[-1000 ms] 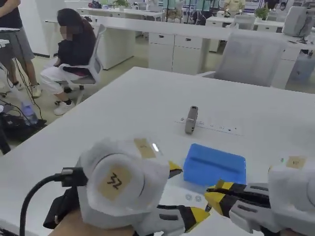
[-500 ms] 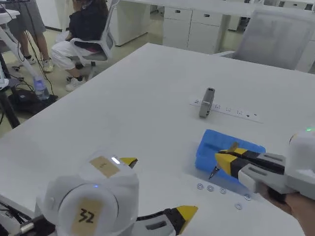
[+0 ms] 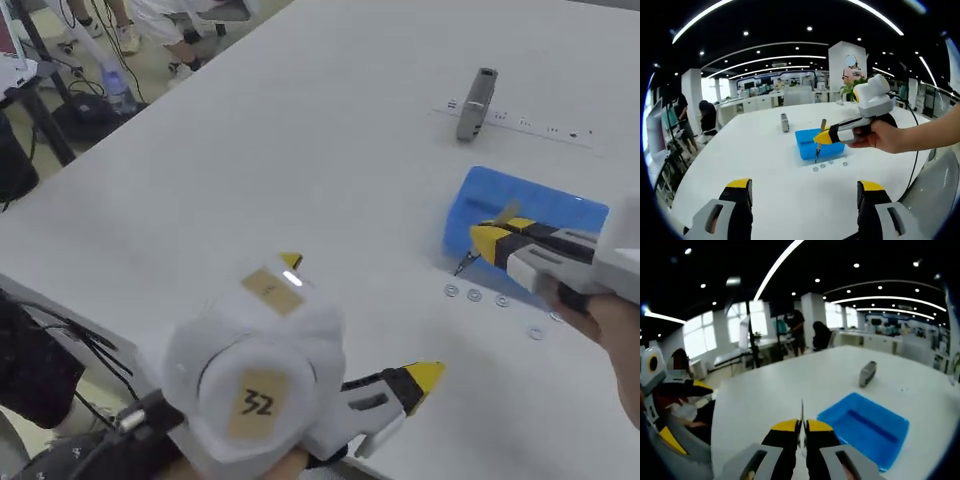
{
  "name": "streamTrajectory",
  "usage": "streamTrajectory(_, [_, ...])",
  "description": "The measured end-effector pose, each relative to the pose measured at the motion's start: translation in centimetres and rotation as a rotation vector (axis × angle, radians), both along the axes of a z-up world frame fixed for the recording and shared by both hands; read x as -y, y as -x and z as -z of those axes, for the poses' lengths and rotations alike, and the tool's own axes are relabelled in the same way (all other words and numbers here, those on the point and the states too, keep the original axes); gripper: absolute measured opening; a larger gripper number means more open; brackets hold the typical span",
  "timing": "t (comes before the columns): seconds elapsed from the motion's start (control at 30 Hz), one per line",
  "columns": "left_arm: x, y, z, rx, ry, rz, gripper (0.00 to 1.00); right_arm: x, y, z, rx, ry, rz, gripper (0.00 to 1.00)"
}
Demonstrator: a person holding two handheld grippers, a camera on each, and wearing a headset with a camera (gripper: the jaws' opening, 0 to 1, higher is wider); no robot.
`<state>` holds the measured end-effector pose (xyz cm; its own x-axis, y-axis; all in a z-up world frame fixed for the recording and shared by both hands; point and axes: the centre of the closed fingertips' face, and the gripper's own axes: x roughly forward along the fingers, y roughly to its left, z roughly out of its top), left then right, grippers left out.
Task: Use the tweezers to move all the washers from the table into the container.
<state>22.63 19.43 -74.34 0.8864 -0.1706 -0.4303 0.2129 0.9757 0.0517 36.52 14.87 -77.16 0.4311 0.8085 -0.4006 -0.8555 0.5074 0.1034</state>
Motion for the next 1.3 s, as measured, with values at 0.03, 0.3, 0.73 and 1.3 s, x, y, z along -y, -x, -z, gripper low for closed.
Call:
streamTrajectory(0.03, [0.1, -0.2, -0.1, 0.015, 0.011, -0.008, 0.88, 0.0, 0.1, 0.3, -0.003, 0.002, -0.001, 0.02])
streamTrajectory(0.3, [-1.0, -0.4, 0.5, 0.017, -0.028, -0.05, 0.86, 0.0, 0.2, 1.8, -0.018, 0.018, -0.025, 0.02])
streamTrajectory(0.73, [-0.7, -0.2, 1.5, -0.019, -0.112, -0.005, 0.84, 0.1, 0.1, 2.2, 0.001, 0.032, -0.039, 0.02])
streamTrajectory(1.3, [-0.9, -0.1, 1.9, -0.037, -0.132, -0.005, 0.83, -0.4, 1.1, 2.4, -0.038, 0.033, -0.057, 0.02])
